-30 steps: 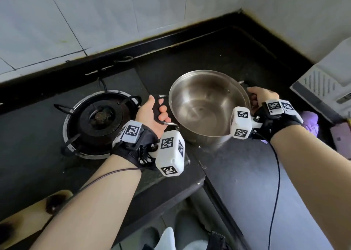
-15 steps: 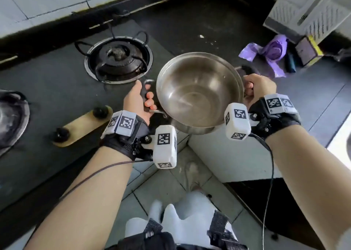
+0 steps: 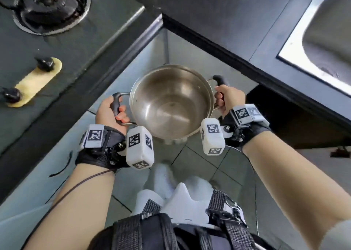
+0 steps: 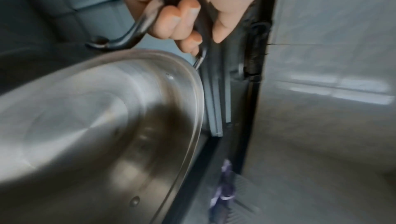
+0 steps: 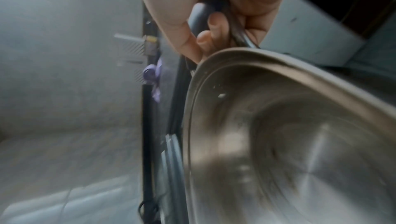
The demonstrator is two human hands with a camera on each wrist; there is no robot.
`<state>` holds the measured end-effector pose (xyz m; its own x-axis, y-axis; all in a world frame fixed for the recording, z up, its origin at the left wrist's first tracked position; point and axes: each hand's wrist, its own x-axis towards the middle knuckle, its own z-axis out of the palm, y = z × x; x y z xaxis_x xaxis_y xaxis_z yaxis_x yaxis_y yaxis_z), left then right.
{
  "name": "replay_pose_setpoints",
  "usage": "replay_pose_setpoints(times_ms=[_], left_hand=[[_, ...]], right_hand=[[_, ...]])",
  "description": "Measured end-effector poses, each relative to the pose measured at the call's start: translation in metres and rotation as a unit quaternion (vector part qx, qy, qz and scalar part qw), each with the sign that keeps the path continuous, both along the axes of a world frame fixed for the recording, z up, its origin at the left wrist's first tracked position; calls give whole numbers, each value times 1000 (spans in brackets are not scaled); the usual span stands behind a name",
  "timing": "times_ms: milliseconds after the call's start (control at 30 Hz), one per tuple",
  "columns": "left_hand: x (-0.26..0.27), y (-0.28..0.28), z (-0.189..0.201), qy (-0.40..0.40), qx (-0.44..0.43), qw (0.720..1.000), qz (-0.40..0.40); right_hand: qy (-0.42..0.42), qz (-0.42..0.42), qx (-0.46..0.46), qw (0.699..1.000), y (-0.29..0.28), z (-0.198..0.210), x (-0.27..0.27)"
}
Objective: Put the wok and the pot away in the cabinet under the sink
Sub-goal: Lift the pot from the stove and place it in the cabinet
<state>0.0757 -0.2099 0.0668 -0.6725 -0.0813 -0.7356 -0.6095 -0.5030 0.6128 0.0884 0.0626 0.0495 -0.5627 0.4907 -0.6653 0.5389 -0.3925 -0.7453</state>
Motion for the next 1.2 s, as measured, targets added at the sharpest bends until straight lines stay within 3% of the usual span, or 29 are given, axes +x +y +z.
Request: replay_pose_setpoints(times_ms=[133,300,400,533,633,767,833,967,1100,1200], left_hand=[[25,65,-54,-58,1,997,-52],[48,166,-151,-111,15,984,-138],[61,218,-234,-125,21,979,-161],[73,272,-354,-116,7,975,-192],[70,304,-446,-99,65,971,-210],[59,340,-543,-79,98,954,-271],[57,349,-565,-75,103,948,-293],[63,347,-575,-115,90,939,-311],[49,353,-565,-116,74,929,-343],[33,365,-542,-85,113,931,-337]], right_hand=[[-58,-27,-23,998,63,-58,66],[-127,-79,39,988,156,-143,133],[-106,-125,36,986,204,-213,149],[-93,-98,110,985,256,-310,149],[-96,-71,149,982,290,-377,145],[-60,-123,200,970,321,-450,150],[-56,-131,218,965,322,-464,158],[-58,-151,232,959,305,-456,182],[-129,-108,153,974,305,-444,200],[-111,-127,103,980,312,-432,204]])
